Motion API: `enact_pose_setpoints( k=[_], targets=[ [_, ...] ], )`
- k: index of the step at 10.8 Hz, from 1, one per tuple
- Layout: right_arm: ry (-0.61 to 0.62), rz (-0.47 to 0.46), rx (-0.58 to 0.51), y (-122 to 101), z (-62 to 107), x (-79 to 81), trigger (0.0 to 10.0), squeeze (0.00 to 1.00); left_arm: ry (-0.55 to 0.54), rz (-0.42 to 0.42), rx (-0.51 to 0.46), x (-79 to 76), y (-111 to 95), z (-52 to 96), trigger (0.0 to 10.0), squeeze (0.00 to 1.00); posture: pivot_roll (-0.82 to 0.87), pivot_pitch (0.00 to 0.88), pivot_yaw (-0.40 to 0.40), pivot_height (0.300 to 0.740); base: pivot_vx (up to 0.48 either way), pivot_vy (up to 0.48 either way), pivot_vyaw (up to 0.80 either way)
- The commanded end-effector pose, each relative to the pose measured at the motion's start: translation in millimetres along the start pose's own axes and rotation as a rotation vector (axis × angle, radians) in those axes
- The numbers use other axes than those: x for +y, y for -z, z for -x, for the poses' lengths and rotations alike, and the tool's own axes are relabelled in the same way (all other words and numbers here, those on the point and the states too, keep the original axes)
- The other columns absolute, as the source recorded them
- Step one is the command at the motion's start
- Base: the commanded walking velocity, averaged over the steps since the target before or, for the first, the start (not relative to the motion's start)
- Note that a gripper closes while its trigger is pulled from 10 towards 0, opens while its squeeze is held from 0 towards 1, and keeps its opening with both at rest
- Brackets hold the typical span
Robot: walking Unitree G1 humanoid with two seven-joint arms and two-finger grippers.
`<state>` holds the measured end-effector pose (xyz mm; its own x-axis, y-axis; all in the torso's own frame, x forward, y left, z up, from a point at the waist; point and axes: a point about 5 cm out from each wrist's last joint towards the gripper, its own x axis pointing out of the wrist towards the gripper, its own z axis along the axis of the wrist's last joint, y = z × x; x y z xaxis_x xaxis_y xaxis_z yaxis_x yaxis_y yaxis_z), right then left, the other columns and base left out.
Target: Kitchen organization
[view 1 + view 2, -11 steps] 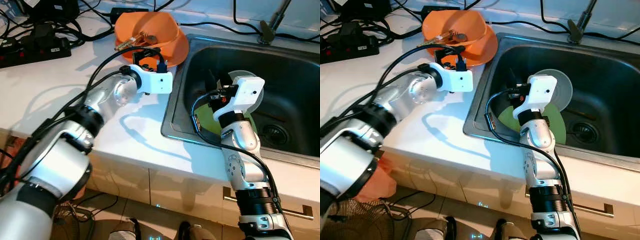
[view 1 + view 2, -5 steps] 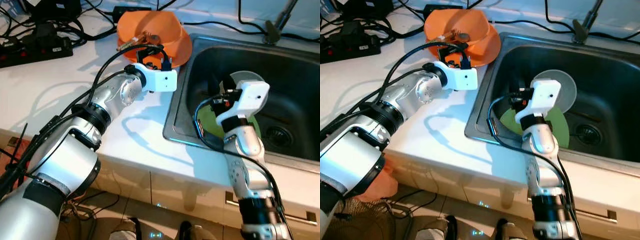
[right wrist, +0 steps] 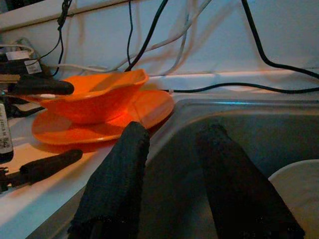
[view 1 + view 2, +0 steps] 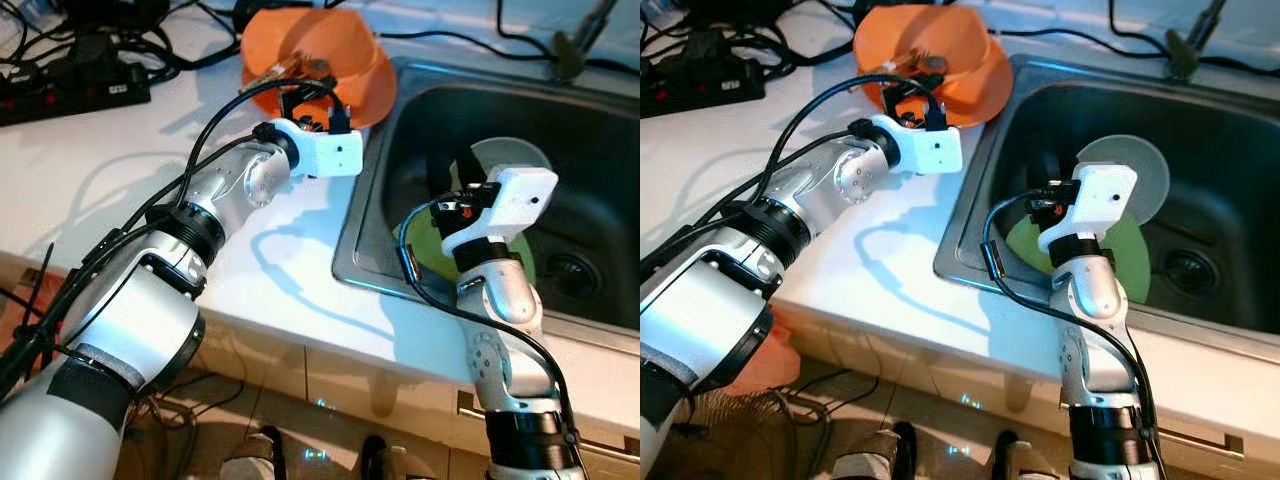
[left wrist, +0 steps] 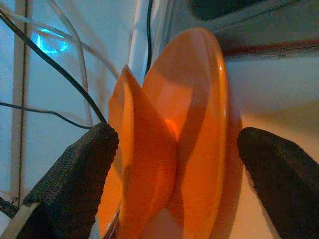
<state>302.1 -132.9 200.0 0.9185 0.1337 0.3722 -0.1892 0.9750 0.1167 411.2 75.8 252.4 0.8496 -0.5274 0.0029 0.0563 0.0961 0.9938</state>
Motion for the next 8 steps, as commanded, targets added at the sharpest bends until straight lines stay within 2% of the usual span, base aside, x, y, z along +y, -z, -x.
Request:
enact_pose_setpoints(
  k=[1, 2, 3, 4, 5, 6, 7, 8],
  targets=[
    [0.034, -0.042, 0.111, 25.0, 13.1, -2.2, 10.0, 0.0, 0.171, -0.02, 0.059, -43.7, 11.8, 8.4, 10.0, 0.0, 0.07, 0.344, 0.049, 0.74, 0.0, 0.0, 0.0],
    [0.043, -0.049, 0.115, 24.9, 15.0, -1.5, 10.0, 0.0, 0.174, -0.026, 0.051, -44.6, 11.9, 9.1, 10.0, 0.0, 0.07, 0.351, 0.057, 0.74, 0.0, 0.0, 0.0],
    [0.047, -0.054, 0.116, 25.1, 15.4, -1.1, 10.0, 0.0, 0.179, -0.03, 0.04, -44.9, 11.2, 9.4, 0.5, 0.0, 0.07, 0.355, 0.061, 0.74, 0.0, 0.0, 0.0],
    [0.051, -0.059, 0.118, 24.7, 15.6, -0.2, 10.0, 0.0, 0.177, -0.054, 0.025, -44.1, 9.5, 9.0, 2.0, 0.0, 0.08, 0.359, 0.064, 0.74, 0.0, 0.0, 0.0],
    [0.054, -0.063, 0.12, 24.6, 15.5, 0.4, 10.0, 0.0, 0.164, -0.065, 0.012, -42.0, 7.8, 8.4, 9.6, 0.0, 0.08, 0.36, 0.065, 0.74, 0.0, 0.0, 0.0],
    [0.055, -0.063, 0.122, 25.1, 16.1, 0.0, 10.0, 0.0, 0.164, -0.07, 0.011, -42.4, 8.0, 8.7, 10.0, 0.0, 0.08, 0.36, 0.065, 0.74, 0.0, 0.0, 0.0],
    [0.058, -0.064, 0.126, 25.8, 17.0, 0.0, 10.0, 0.0, 0.172, -0.072, 0.013, -44.0, 9.3, 9.7, 5.5, 0.0, 0.09, 0.362, 0.067, 0.74, 0.0, 0.0, 0.0],
    [0.059, -0.066, 0.128, 26.0, 17.6, 0.6, 10.0, 0.0, 0.176, -0.073, 0.018, -44.3, 10.8, 10.3, 0.0, 0.0, 0.09, 0.363, 0.068, 0.74, 0.0, 0.0, 0.0]
  ],
)
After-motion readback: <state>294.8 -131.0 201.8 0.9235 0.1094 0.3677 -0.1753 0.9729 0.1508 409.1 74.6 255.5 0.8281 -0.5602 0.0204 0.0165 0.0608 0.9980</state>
